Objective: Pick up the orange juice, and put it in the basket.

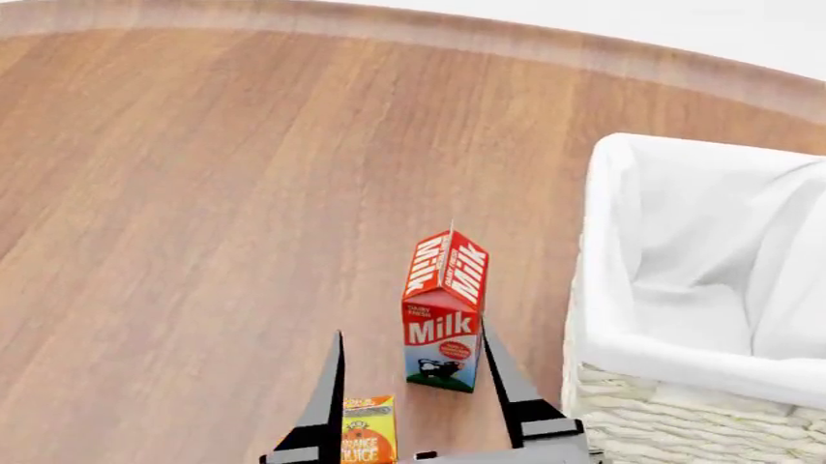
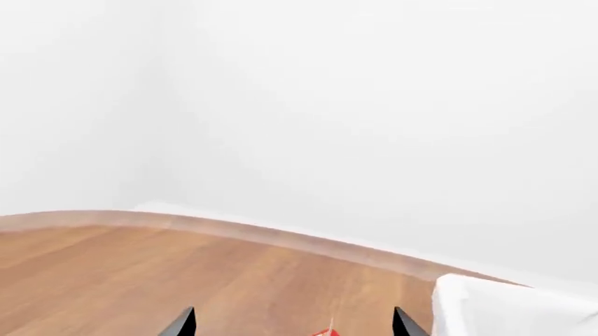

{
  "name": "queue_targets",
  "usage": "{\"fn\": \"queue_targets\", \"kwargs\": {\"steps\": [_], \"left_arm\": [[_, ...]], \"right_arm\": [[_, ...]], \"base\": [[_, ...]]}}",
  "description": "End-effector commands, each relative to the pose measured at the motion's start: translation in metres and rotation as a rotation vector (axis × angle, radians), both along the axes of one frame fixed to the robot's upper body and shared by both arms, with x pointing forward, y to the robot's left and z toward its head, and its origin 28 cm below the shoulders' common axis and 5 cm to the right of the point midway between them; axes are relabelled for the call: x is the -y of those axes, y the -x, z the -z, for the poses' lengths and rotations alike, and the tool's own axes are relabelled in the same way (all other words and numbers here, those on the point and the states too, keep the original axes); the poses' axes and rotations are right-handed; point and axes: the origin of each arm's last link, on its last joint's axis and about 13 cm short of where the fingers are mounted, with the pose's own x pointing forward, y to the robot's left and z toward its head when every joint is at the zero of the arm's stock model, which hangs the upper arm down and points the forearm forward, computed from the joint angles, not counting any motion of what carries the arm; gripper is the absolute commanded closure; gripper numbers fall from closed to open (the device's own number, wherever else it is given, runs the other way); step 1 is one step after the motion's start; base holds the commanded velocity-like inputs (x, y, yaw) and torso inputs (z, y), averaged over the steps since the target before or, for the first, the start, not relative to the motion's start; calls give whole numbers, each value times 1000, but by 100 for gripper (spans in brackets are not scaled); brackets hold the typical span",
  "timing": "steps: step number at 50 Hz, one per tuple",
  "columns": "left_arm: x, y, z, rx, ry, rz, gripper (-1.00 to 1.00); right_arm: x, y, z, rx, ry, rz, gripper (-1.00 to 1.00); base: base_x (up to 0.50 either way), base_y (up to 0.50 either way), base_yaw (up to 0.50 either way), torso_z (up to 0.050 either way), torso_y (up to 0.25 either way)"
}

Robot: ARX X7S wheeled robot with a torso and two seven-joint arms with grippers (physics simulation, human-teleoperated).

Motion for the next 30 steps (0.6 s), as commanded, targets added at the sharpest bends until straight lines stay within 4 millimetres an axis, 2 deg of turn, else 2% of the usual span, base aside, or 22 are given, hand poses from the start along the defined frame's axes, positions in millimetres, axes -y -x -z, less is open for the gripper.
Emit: {"fn": "queue_targets", "kwargs": {"steps": [1,19,30], "left_arm": [[0,1,-1,10,6,12,-100],[1,2,-2,12,8,16,-100],[0,3,-3,17,11,17,-100]], "right_arm": [[-19,-9,16,-45,11,-38,-100],[-33,-12,51,-135,15,-65,-100],[-36,-15,63,-159,27,-70,-100]], "base": [[0,0,0,0,0],[0,0,0,0,0],[0,0,0,0,0]]}}
